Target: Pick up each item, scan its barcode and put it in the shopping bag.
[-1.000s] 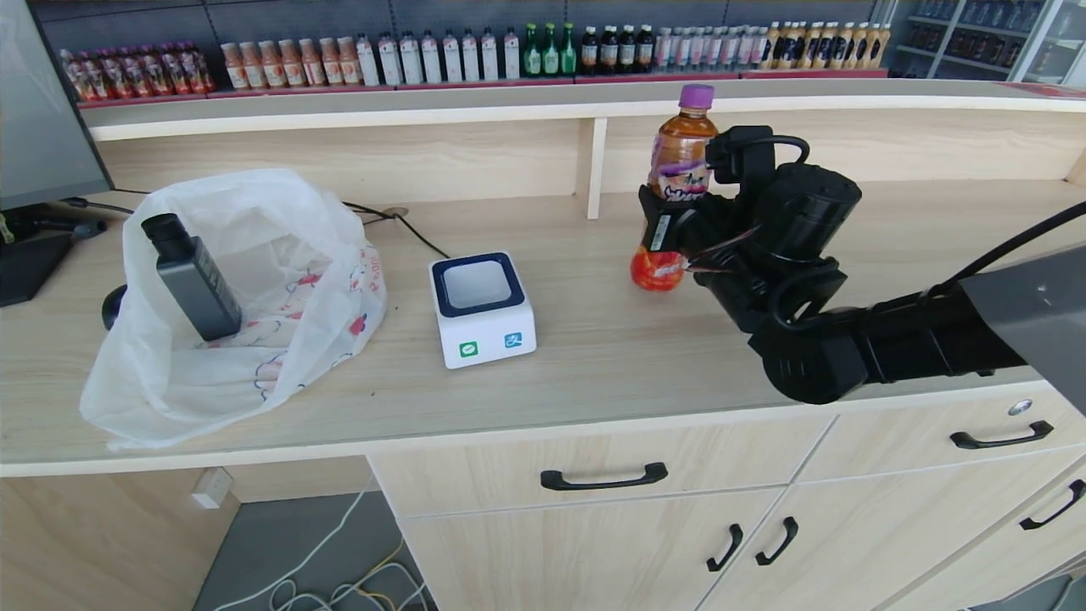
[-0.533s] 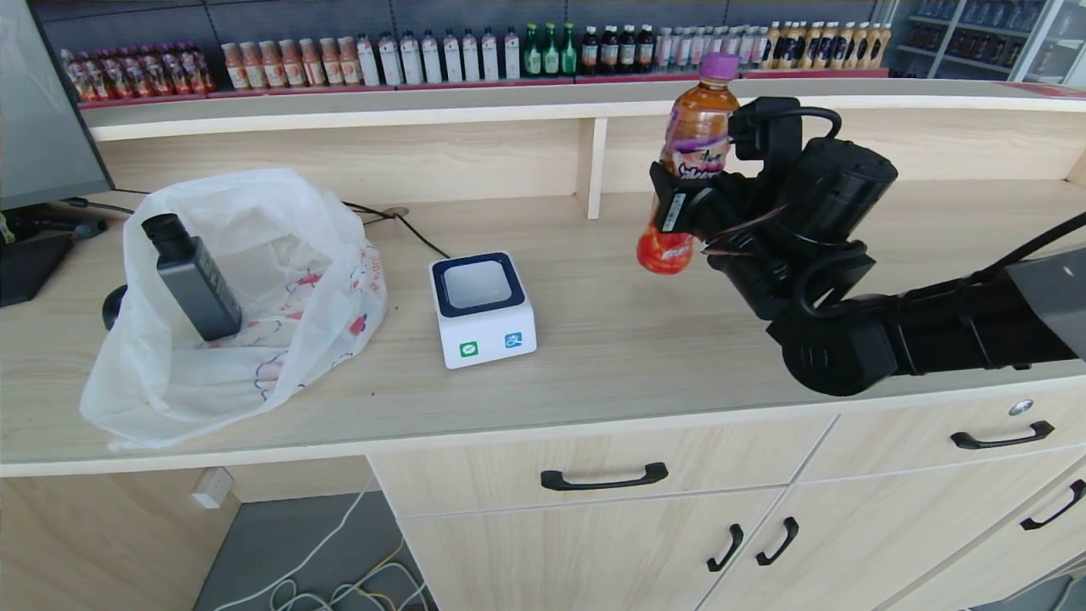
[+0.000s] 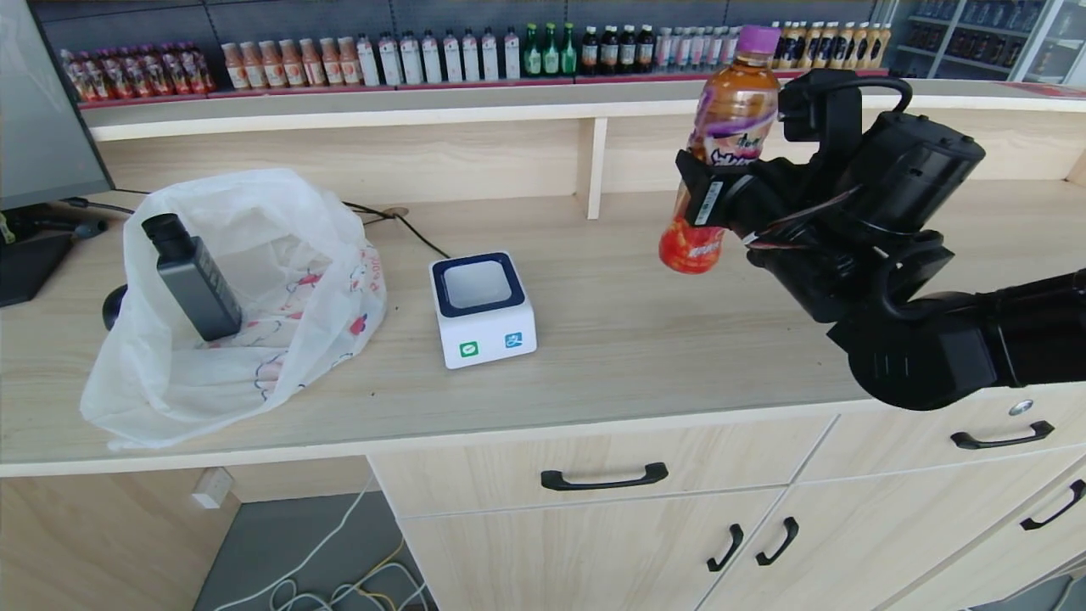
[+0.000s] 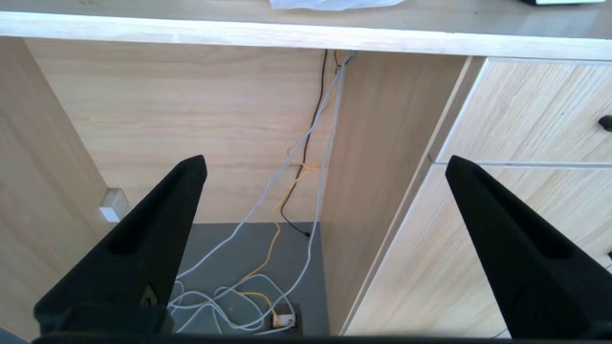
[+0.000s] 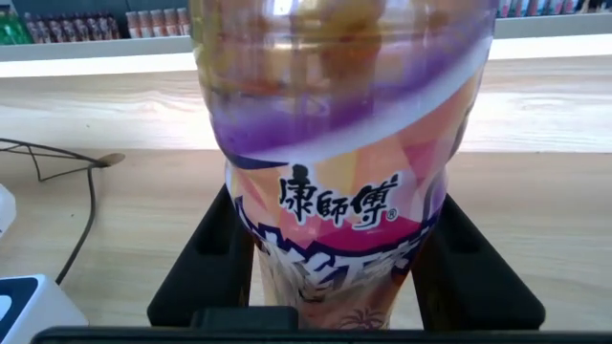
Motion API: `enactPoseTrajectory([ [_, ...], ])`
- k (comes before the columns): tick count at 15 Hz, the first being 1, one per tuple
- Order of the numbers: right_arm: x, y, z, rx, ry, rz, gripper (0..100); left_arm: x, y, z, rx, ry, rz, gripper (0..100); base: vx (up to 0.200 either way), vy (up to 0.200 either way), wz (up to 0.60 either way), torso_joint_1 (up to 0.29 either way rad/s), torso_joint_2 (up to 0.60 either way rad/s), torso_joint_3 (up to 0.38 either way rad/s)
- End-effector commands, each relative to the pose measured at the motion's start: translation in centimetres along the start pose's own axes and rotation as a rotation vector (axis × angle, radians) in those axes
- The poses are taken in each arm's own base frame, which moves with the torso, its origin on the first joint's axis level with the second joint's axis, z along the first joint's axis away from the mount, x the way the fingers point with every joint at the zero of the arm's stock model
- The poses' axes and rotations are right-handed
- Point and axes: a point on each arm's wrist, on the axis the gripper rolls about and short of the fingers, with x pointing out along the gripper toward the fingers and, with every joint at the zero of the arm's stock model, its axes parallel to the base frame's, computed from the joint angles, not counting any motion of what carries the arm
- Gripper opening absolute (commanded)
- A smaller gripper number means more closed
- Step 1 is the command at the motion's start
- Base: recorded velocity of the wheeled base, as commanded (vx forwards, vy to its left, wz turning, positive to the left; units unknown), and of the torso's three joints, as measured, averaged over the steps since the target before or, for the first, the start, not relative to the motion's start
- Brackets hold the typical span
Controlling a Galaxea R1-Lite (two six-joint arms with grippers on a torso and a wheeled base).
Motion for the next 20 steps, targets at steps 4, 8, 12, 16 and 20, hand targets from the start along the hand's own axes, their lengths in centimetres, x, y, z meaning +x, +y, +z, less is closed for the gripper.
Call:
enactPoseTrajectory([
  [4, -4.3, -1.2, 3.0, 0.004, -0.010, 0.000, 0, 0.0, 0.0, 0.0, 0.000, -0.001, 0.000, 100, 0.000, 0.000, 0.00, 0.000, 0.00, 0.000],
  [8, -8.3, -2.0, 3.5, -0.001, 0.028, 0.005, 0, 0.0, 0.0, 0.0, 0.000, -0.001, 0.000, 100, 0.000, 0.000, 0.00, 0.000, 0.00, 0.000],
  [12, -12.4, -3.0, 3.0, -0.015, 0.089, 0.009, 0, 0.0, 0.0, 0.0, 0.000, -0.001, 0.000, 100, 0.000, 0.000, 0.00, 0.000, 0.00, 0.000],
  [16, -15.5, -3.2, 2.8, -0.013, 0.100, 0.032, 0, 0.0, 0.0, 0.0, 0.000, -0.001, 0.000, 100, 0.000, 0.000, 0.00, 0.000, 0.00, 0.000],
  [20, -17.2, -2.8, 3.1, -0.018, 0.094, 0.069, 0, 0.0, 0.0, 0.0, 0.000, -0.001, 0.000, 100, 0.000, 0.000, 0.00, 0.000, 0.00, 0.000],
])
